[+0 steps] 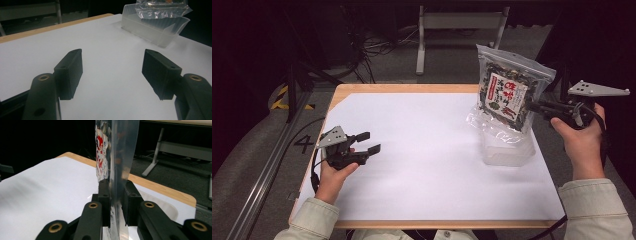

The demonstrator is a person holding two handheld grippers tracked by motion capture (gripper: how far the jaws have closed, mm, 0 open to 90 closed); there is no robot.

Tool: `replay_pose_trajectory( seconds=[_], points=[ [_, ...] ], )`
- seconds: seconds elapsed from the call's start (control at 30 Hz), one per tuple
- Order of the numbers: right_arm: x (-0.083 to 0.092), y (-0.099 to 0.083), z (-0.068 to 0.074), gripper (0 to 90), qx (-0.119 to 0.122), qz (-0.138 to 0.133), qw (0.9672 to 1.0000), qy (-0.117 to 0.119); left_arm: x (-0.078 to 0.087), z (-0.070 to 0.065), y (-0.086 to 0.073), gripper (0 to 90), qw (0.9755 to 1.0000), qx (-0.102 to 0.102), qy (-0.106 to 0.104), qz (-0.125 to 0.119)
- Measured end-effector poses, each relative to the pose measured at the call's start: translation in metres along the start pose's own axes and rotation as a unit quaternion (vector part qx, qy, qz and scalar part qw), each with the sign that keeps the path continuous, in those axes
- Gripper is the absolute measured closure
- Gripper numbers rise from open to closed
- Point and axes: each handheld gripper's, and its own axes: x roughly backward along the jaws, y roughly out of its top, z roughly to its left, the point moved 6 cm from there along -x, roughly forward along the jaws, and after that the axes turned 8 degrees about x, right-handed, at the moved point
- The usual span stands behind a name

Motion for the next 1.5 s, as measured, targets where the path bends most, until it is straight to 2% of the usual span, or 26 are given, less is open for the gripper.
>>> replay_pose_trajectory(
  seconds=[0.6, 0.9, 1.23, 1.5],
  points=[
    [-0.005, -0.031, -0.019, 78.9, -0.021, 0.023, 0.9988, -0.037, 0.000, 0.000, 0.000, 33.7, 1.0000, 0.000, 0.000, 0.000],
    [-0.008, -0.043, -0.021, 78.9, -0.022, 0.035, 0.9978, -0.052, -0.001, 0.000, -0.001, 33.7, 1.0000, 0.001, 0.001, 0.000],
    [-0.012, -0.046, -0.021, 78.9, -0.016, 0.026, 0.9974, -0.065, -0.001, 0.000, -0.001, 33.7, 1.0000, 0.001, 0.000, -0.001],
    [-0.015, -0.051, -0.024, 78.9, -0.025, 0.017, 0.9968, -0.074, 0.001, 0.001, -0.001, 33.7, 1.0000, 0.001, 0.000, 0.001]
  ],
)
